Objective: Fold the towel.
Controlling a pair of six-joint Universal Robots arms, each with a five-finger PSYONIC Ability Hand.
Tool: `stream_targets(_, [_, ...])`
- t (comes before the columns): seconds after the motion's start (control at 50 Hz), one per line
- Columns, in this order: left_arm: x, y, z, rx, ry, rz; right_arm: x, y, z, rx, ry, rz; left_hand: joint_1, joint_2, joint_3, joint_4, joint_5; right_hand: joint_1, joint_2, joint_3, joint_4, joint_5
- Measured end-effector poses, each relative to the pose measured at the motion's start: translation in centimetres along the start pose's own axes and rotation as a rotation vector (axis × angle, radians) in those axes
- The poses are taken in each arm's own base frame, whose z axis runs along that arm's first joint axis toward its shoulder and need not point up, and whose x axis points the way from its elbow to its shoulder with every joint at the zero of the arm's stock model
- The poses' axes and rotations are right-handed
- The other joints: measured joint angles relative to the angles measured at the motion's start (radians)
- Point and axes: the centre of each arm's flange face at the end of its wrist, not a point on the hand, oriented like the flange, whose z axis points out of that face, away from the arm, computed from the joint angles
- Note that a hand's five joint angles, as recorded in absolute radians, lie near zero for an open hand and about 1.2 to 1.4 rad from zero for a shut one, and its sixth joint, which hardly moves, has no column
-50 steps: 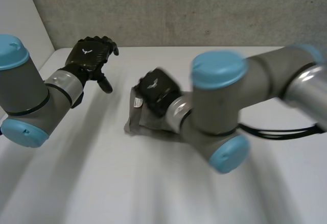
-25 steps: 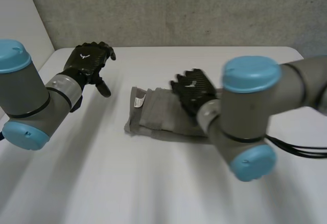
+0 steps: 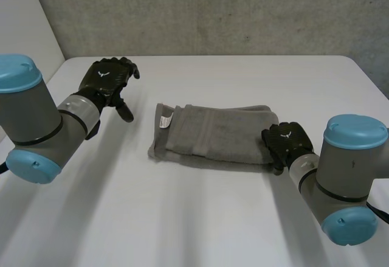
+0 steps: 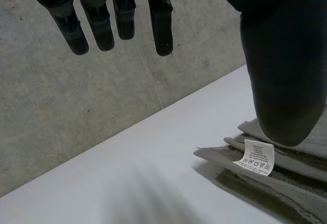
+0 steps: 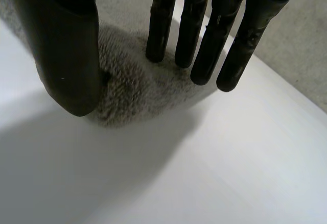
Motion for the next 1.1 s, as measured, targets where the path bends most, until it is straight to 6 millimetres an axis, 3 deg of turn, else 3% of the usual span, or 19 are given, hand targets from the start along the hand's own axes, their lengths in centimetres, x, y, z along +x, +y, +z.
stream_targets(0.08, [0.0, 0.1, 0.0, -0.001, 0.0, 0.0, 0.1, 0.6, 0.4, -0.014, -0.001, 0.004, 0.0, 0.0, 0.0, 0.0, 0.0, 0.066, 0.071, 0.066, 0.069, 0.067])
stream_targets(0.2, [0.0, 0.1, 0.0, -0.002, 0.0, 0.0, 0.4, 1.2, 0.8, -0.028, 0.006, 0.011, 0.0, 0.0, 0.0, 0.0, 0.0, 0.484, 0.516, 0.563, 0.572, 0.558])
stream_targets(0.3, [0.0, 0.1, 0.0, -0.002, 0.0, -0.001, 1.2, 0.9, 0.8, -0.021, 0.015, 0.016, 0.0, 0.0, 0.0, 0.0, 0.0, 0.557, 0.537, 0.64, 0.657, 0.628])
stream_targets(0.44, [0.0, -0.1, -0.1, 0.001, -0.001, 0.0, 4.0, -1.2, 0.8, 0.045, 0.055, 0.005, 0.0, 0.0, 0.0, 0.0, 0.0, 0.58, 0.537, 0.64, 0.658, 0.628])
stream_targets(0.56, [0.0, -0.5, -0.1, 0.013, -0.003, 0.002, 5.8, -5.2, 0.8, 0.141, 0.076, -0.067, 0.0, 0.0, 0.0, 0.0, 0.0, 0.591, 0.537, 0.64, 0.658, 0.628])
stream_targets(0.64, [0.1, -0.9, -0.1, 0.023, 0.0, 0.001, 3.3, -9.2, 0.2, 0.229, -0.002, -0.121, 0.0, 0.0, 0.0, 0.0, 0.0, 0.594, 0.553, 0.64, 0.658, 0.63])
stream_targets(0.68, [0.2, -1.0, -0.1, 0.026, 0.002, -0.001, 1.9, -10.2, -0.1, 0.253, -0.036, -0.134, 0.0, 0.0, 0.0, 0.0, 0.0, 0.594, 0.557, 0.64, 0.658, 0.63])
stream_targets(0.74, [0.4, -1.4, -0.2, 0.038, 0.005, -0.01, -2.5, -12.0, -1.1, 0.312, -0.142, -0.167, 0.0, 0.0, 0.0, 0.0, 0.0, 0.594, 0.557, 0.64, 0.658, 0.63])
stream_targets(0.78, [0.4, -1.6, -0.2, 0.045, 0.006, -0.017, -5.0, -12.3, -1.5, 0.327, -0.2, -0.182, 0.0, 0.0, 0.0, 0.0, 0.0, 0.594, 0.557, 0.64, 0.658, 0.63])
stream_targets(0.9, [0.4, -2.2, -0.3, 0.06, 0.008, -0.046, -11.4, -10.2, -2.3, 0.309, -0.343, -0.231, 0.0, 0.0, 0.0, 0.0, 0.0, 0.592, 0.554, 0.636, 0.651, 0.628])
stream_targets(0.92, [0.4, -2.2, -0.3, 0.061, 0.009, -0.049, -11.9, -9.9, -2.3, 0.302, -0.352, -0.237, 0.0, 0.0, 0.0, 0.0, 0.0, 0.536, 0.502, 0.58, 0.59, 0.568])
stream_targets(0.96, [0.5, -2.2, -0.3, 0.062, 0.01, -0.056, -13.2, -8.4, -2.3, 0.269, -0.379, -0.256, 0.0, 0.0, 0.0, 0.0, 0.0, 0.136, 0.101, 0.183, 0.191, 0.156])
stream_targets(1.04, [0.6, -2.1, -0.2, 0.064, 0.014, -0.059, -13.7, -7.0, -2.2, 0.226, -0.384, -0.267, 0.0, 0.0, 0.0, 0.0, 0.0, -0.353, -0.383, -0.335, -0.331, -0.36])
stream_targets(1.1, [0.7, -2.2, 0.0, 0.071, 0.017, -0.059, -13.0, -7.2, -2.4, 0.215, -0.358, -0.248, 0.0, 0.0, 0.0, 0.0, 0.0, -0.442, -0.438, -0.429, -0.421, -0.447])
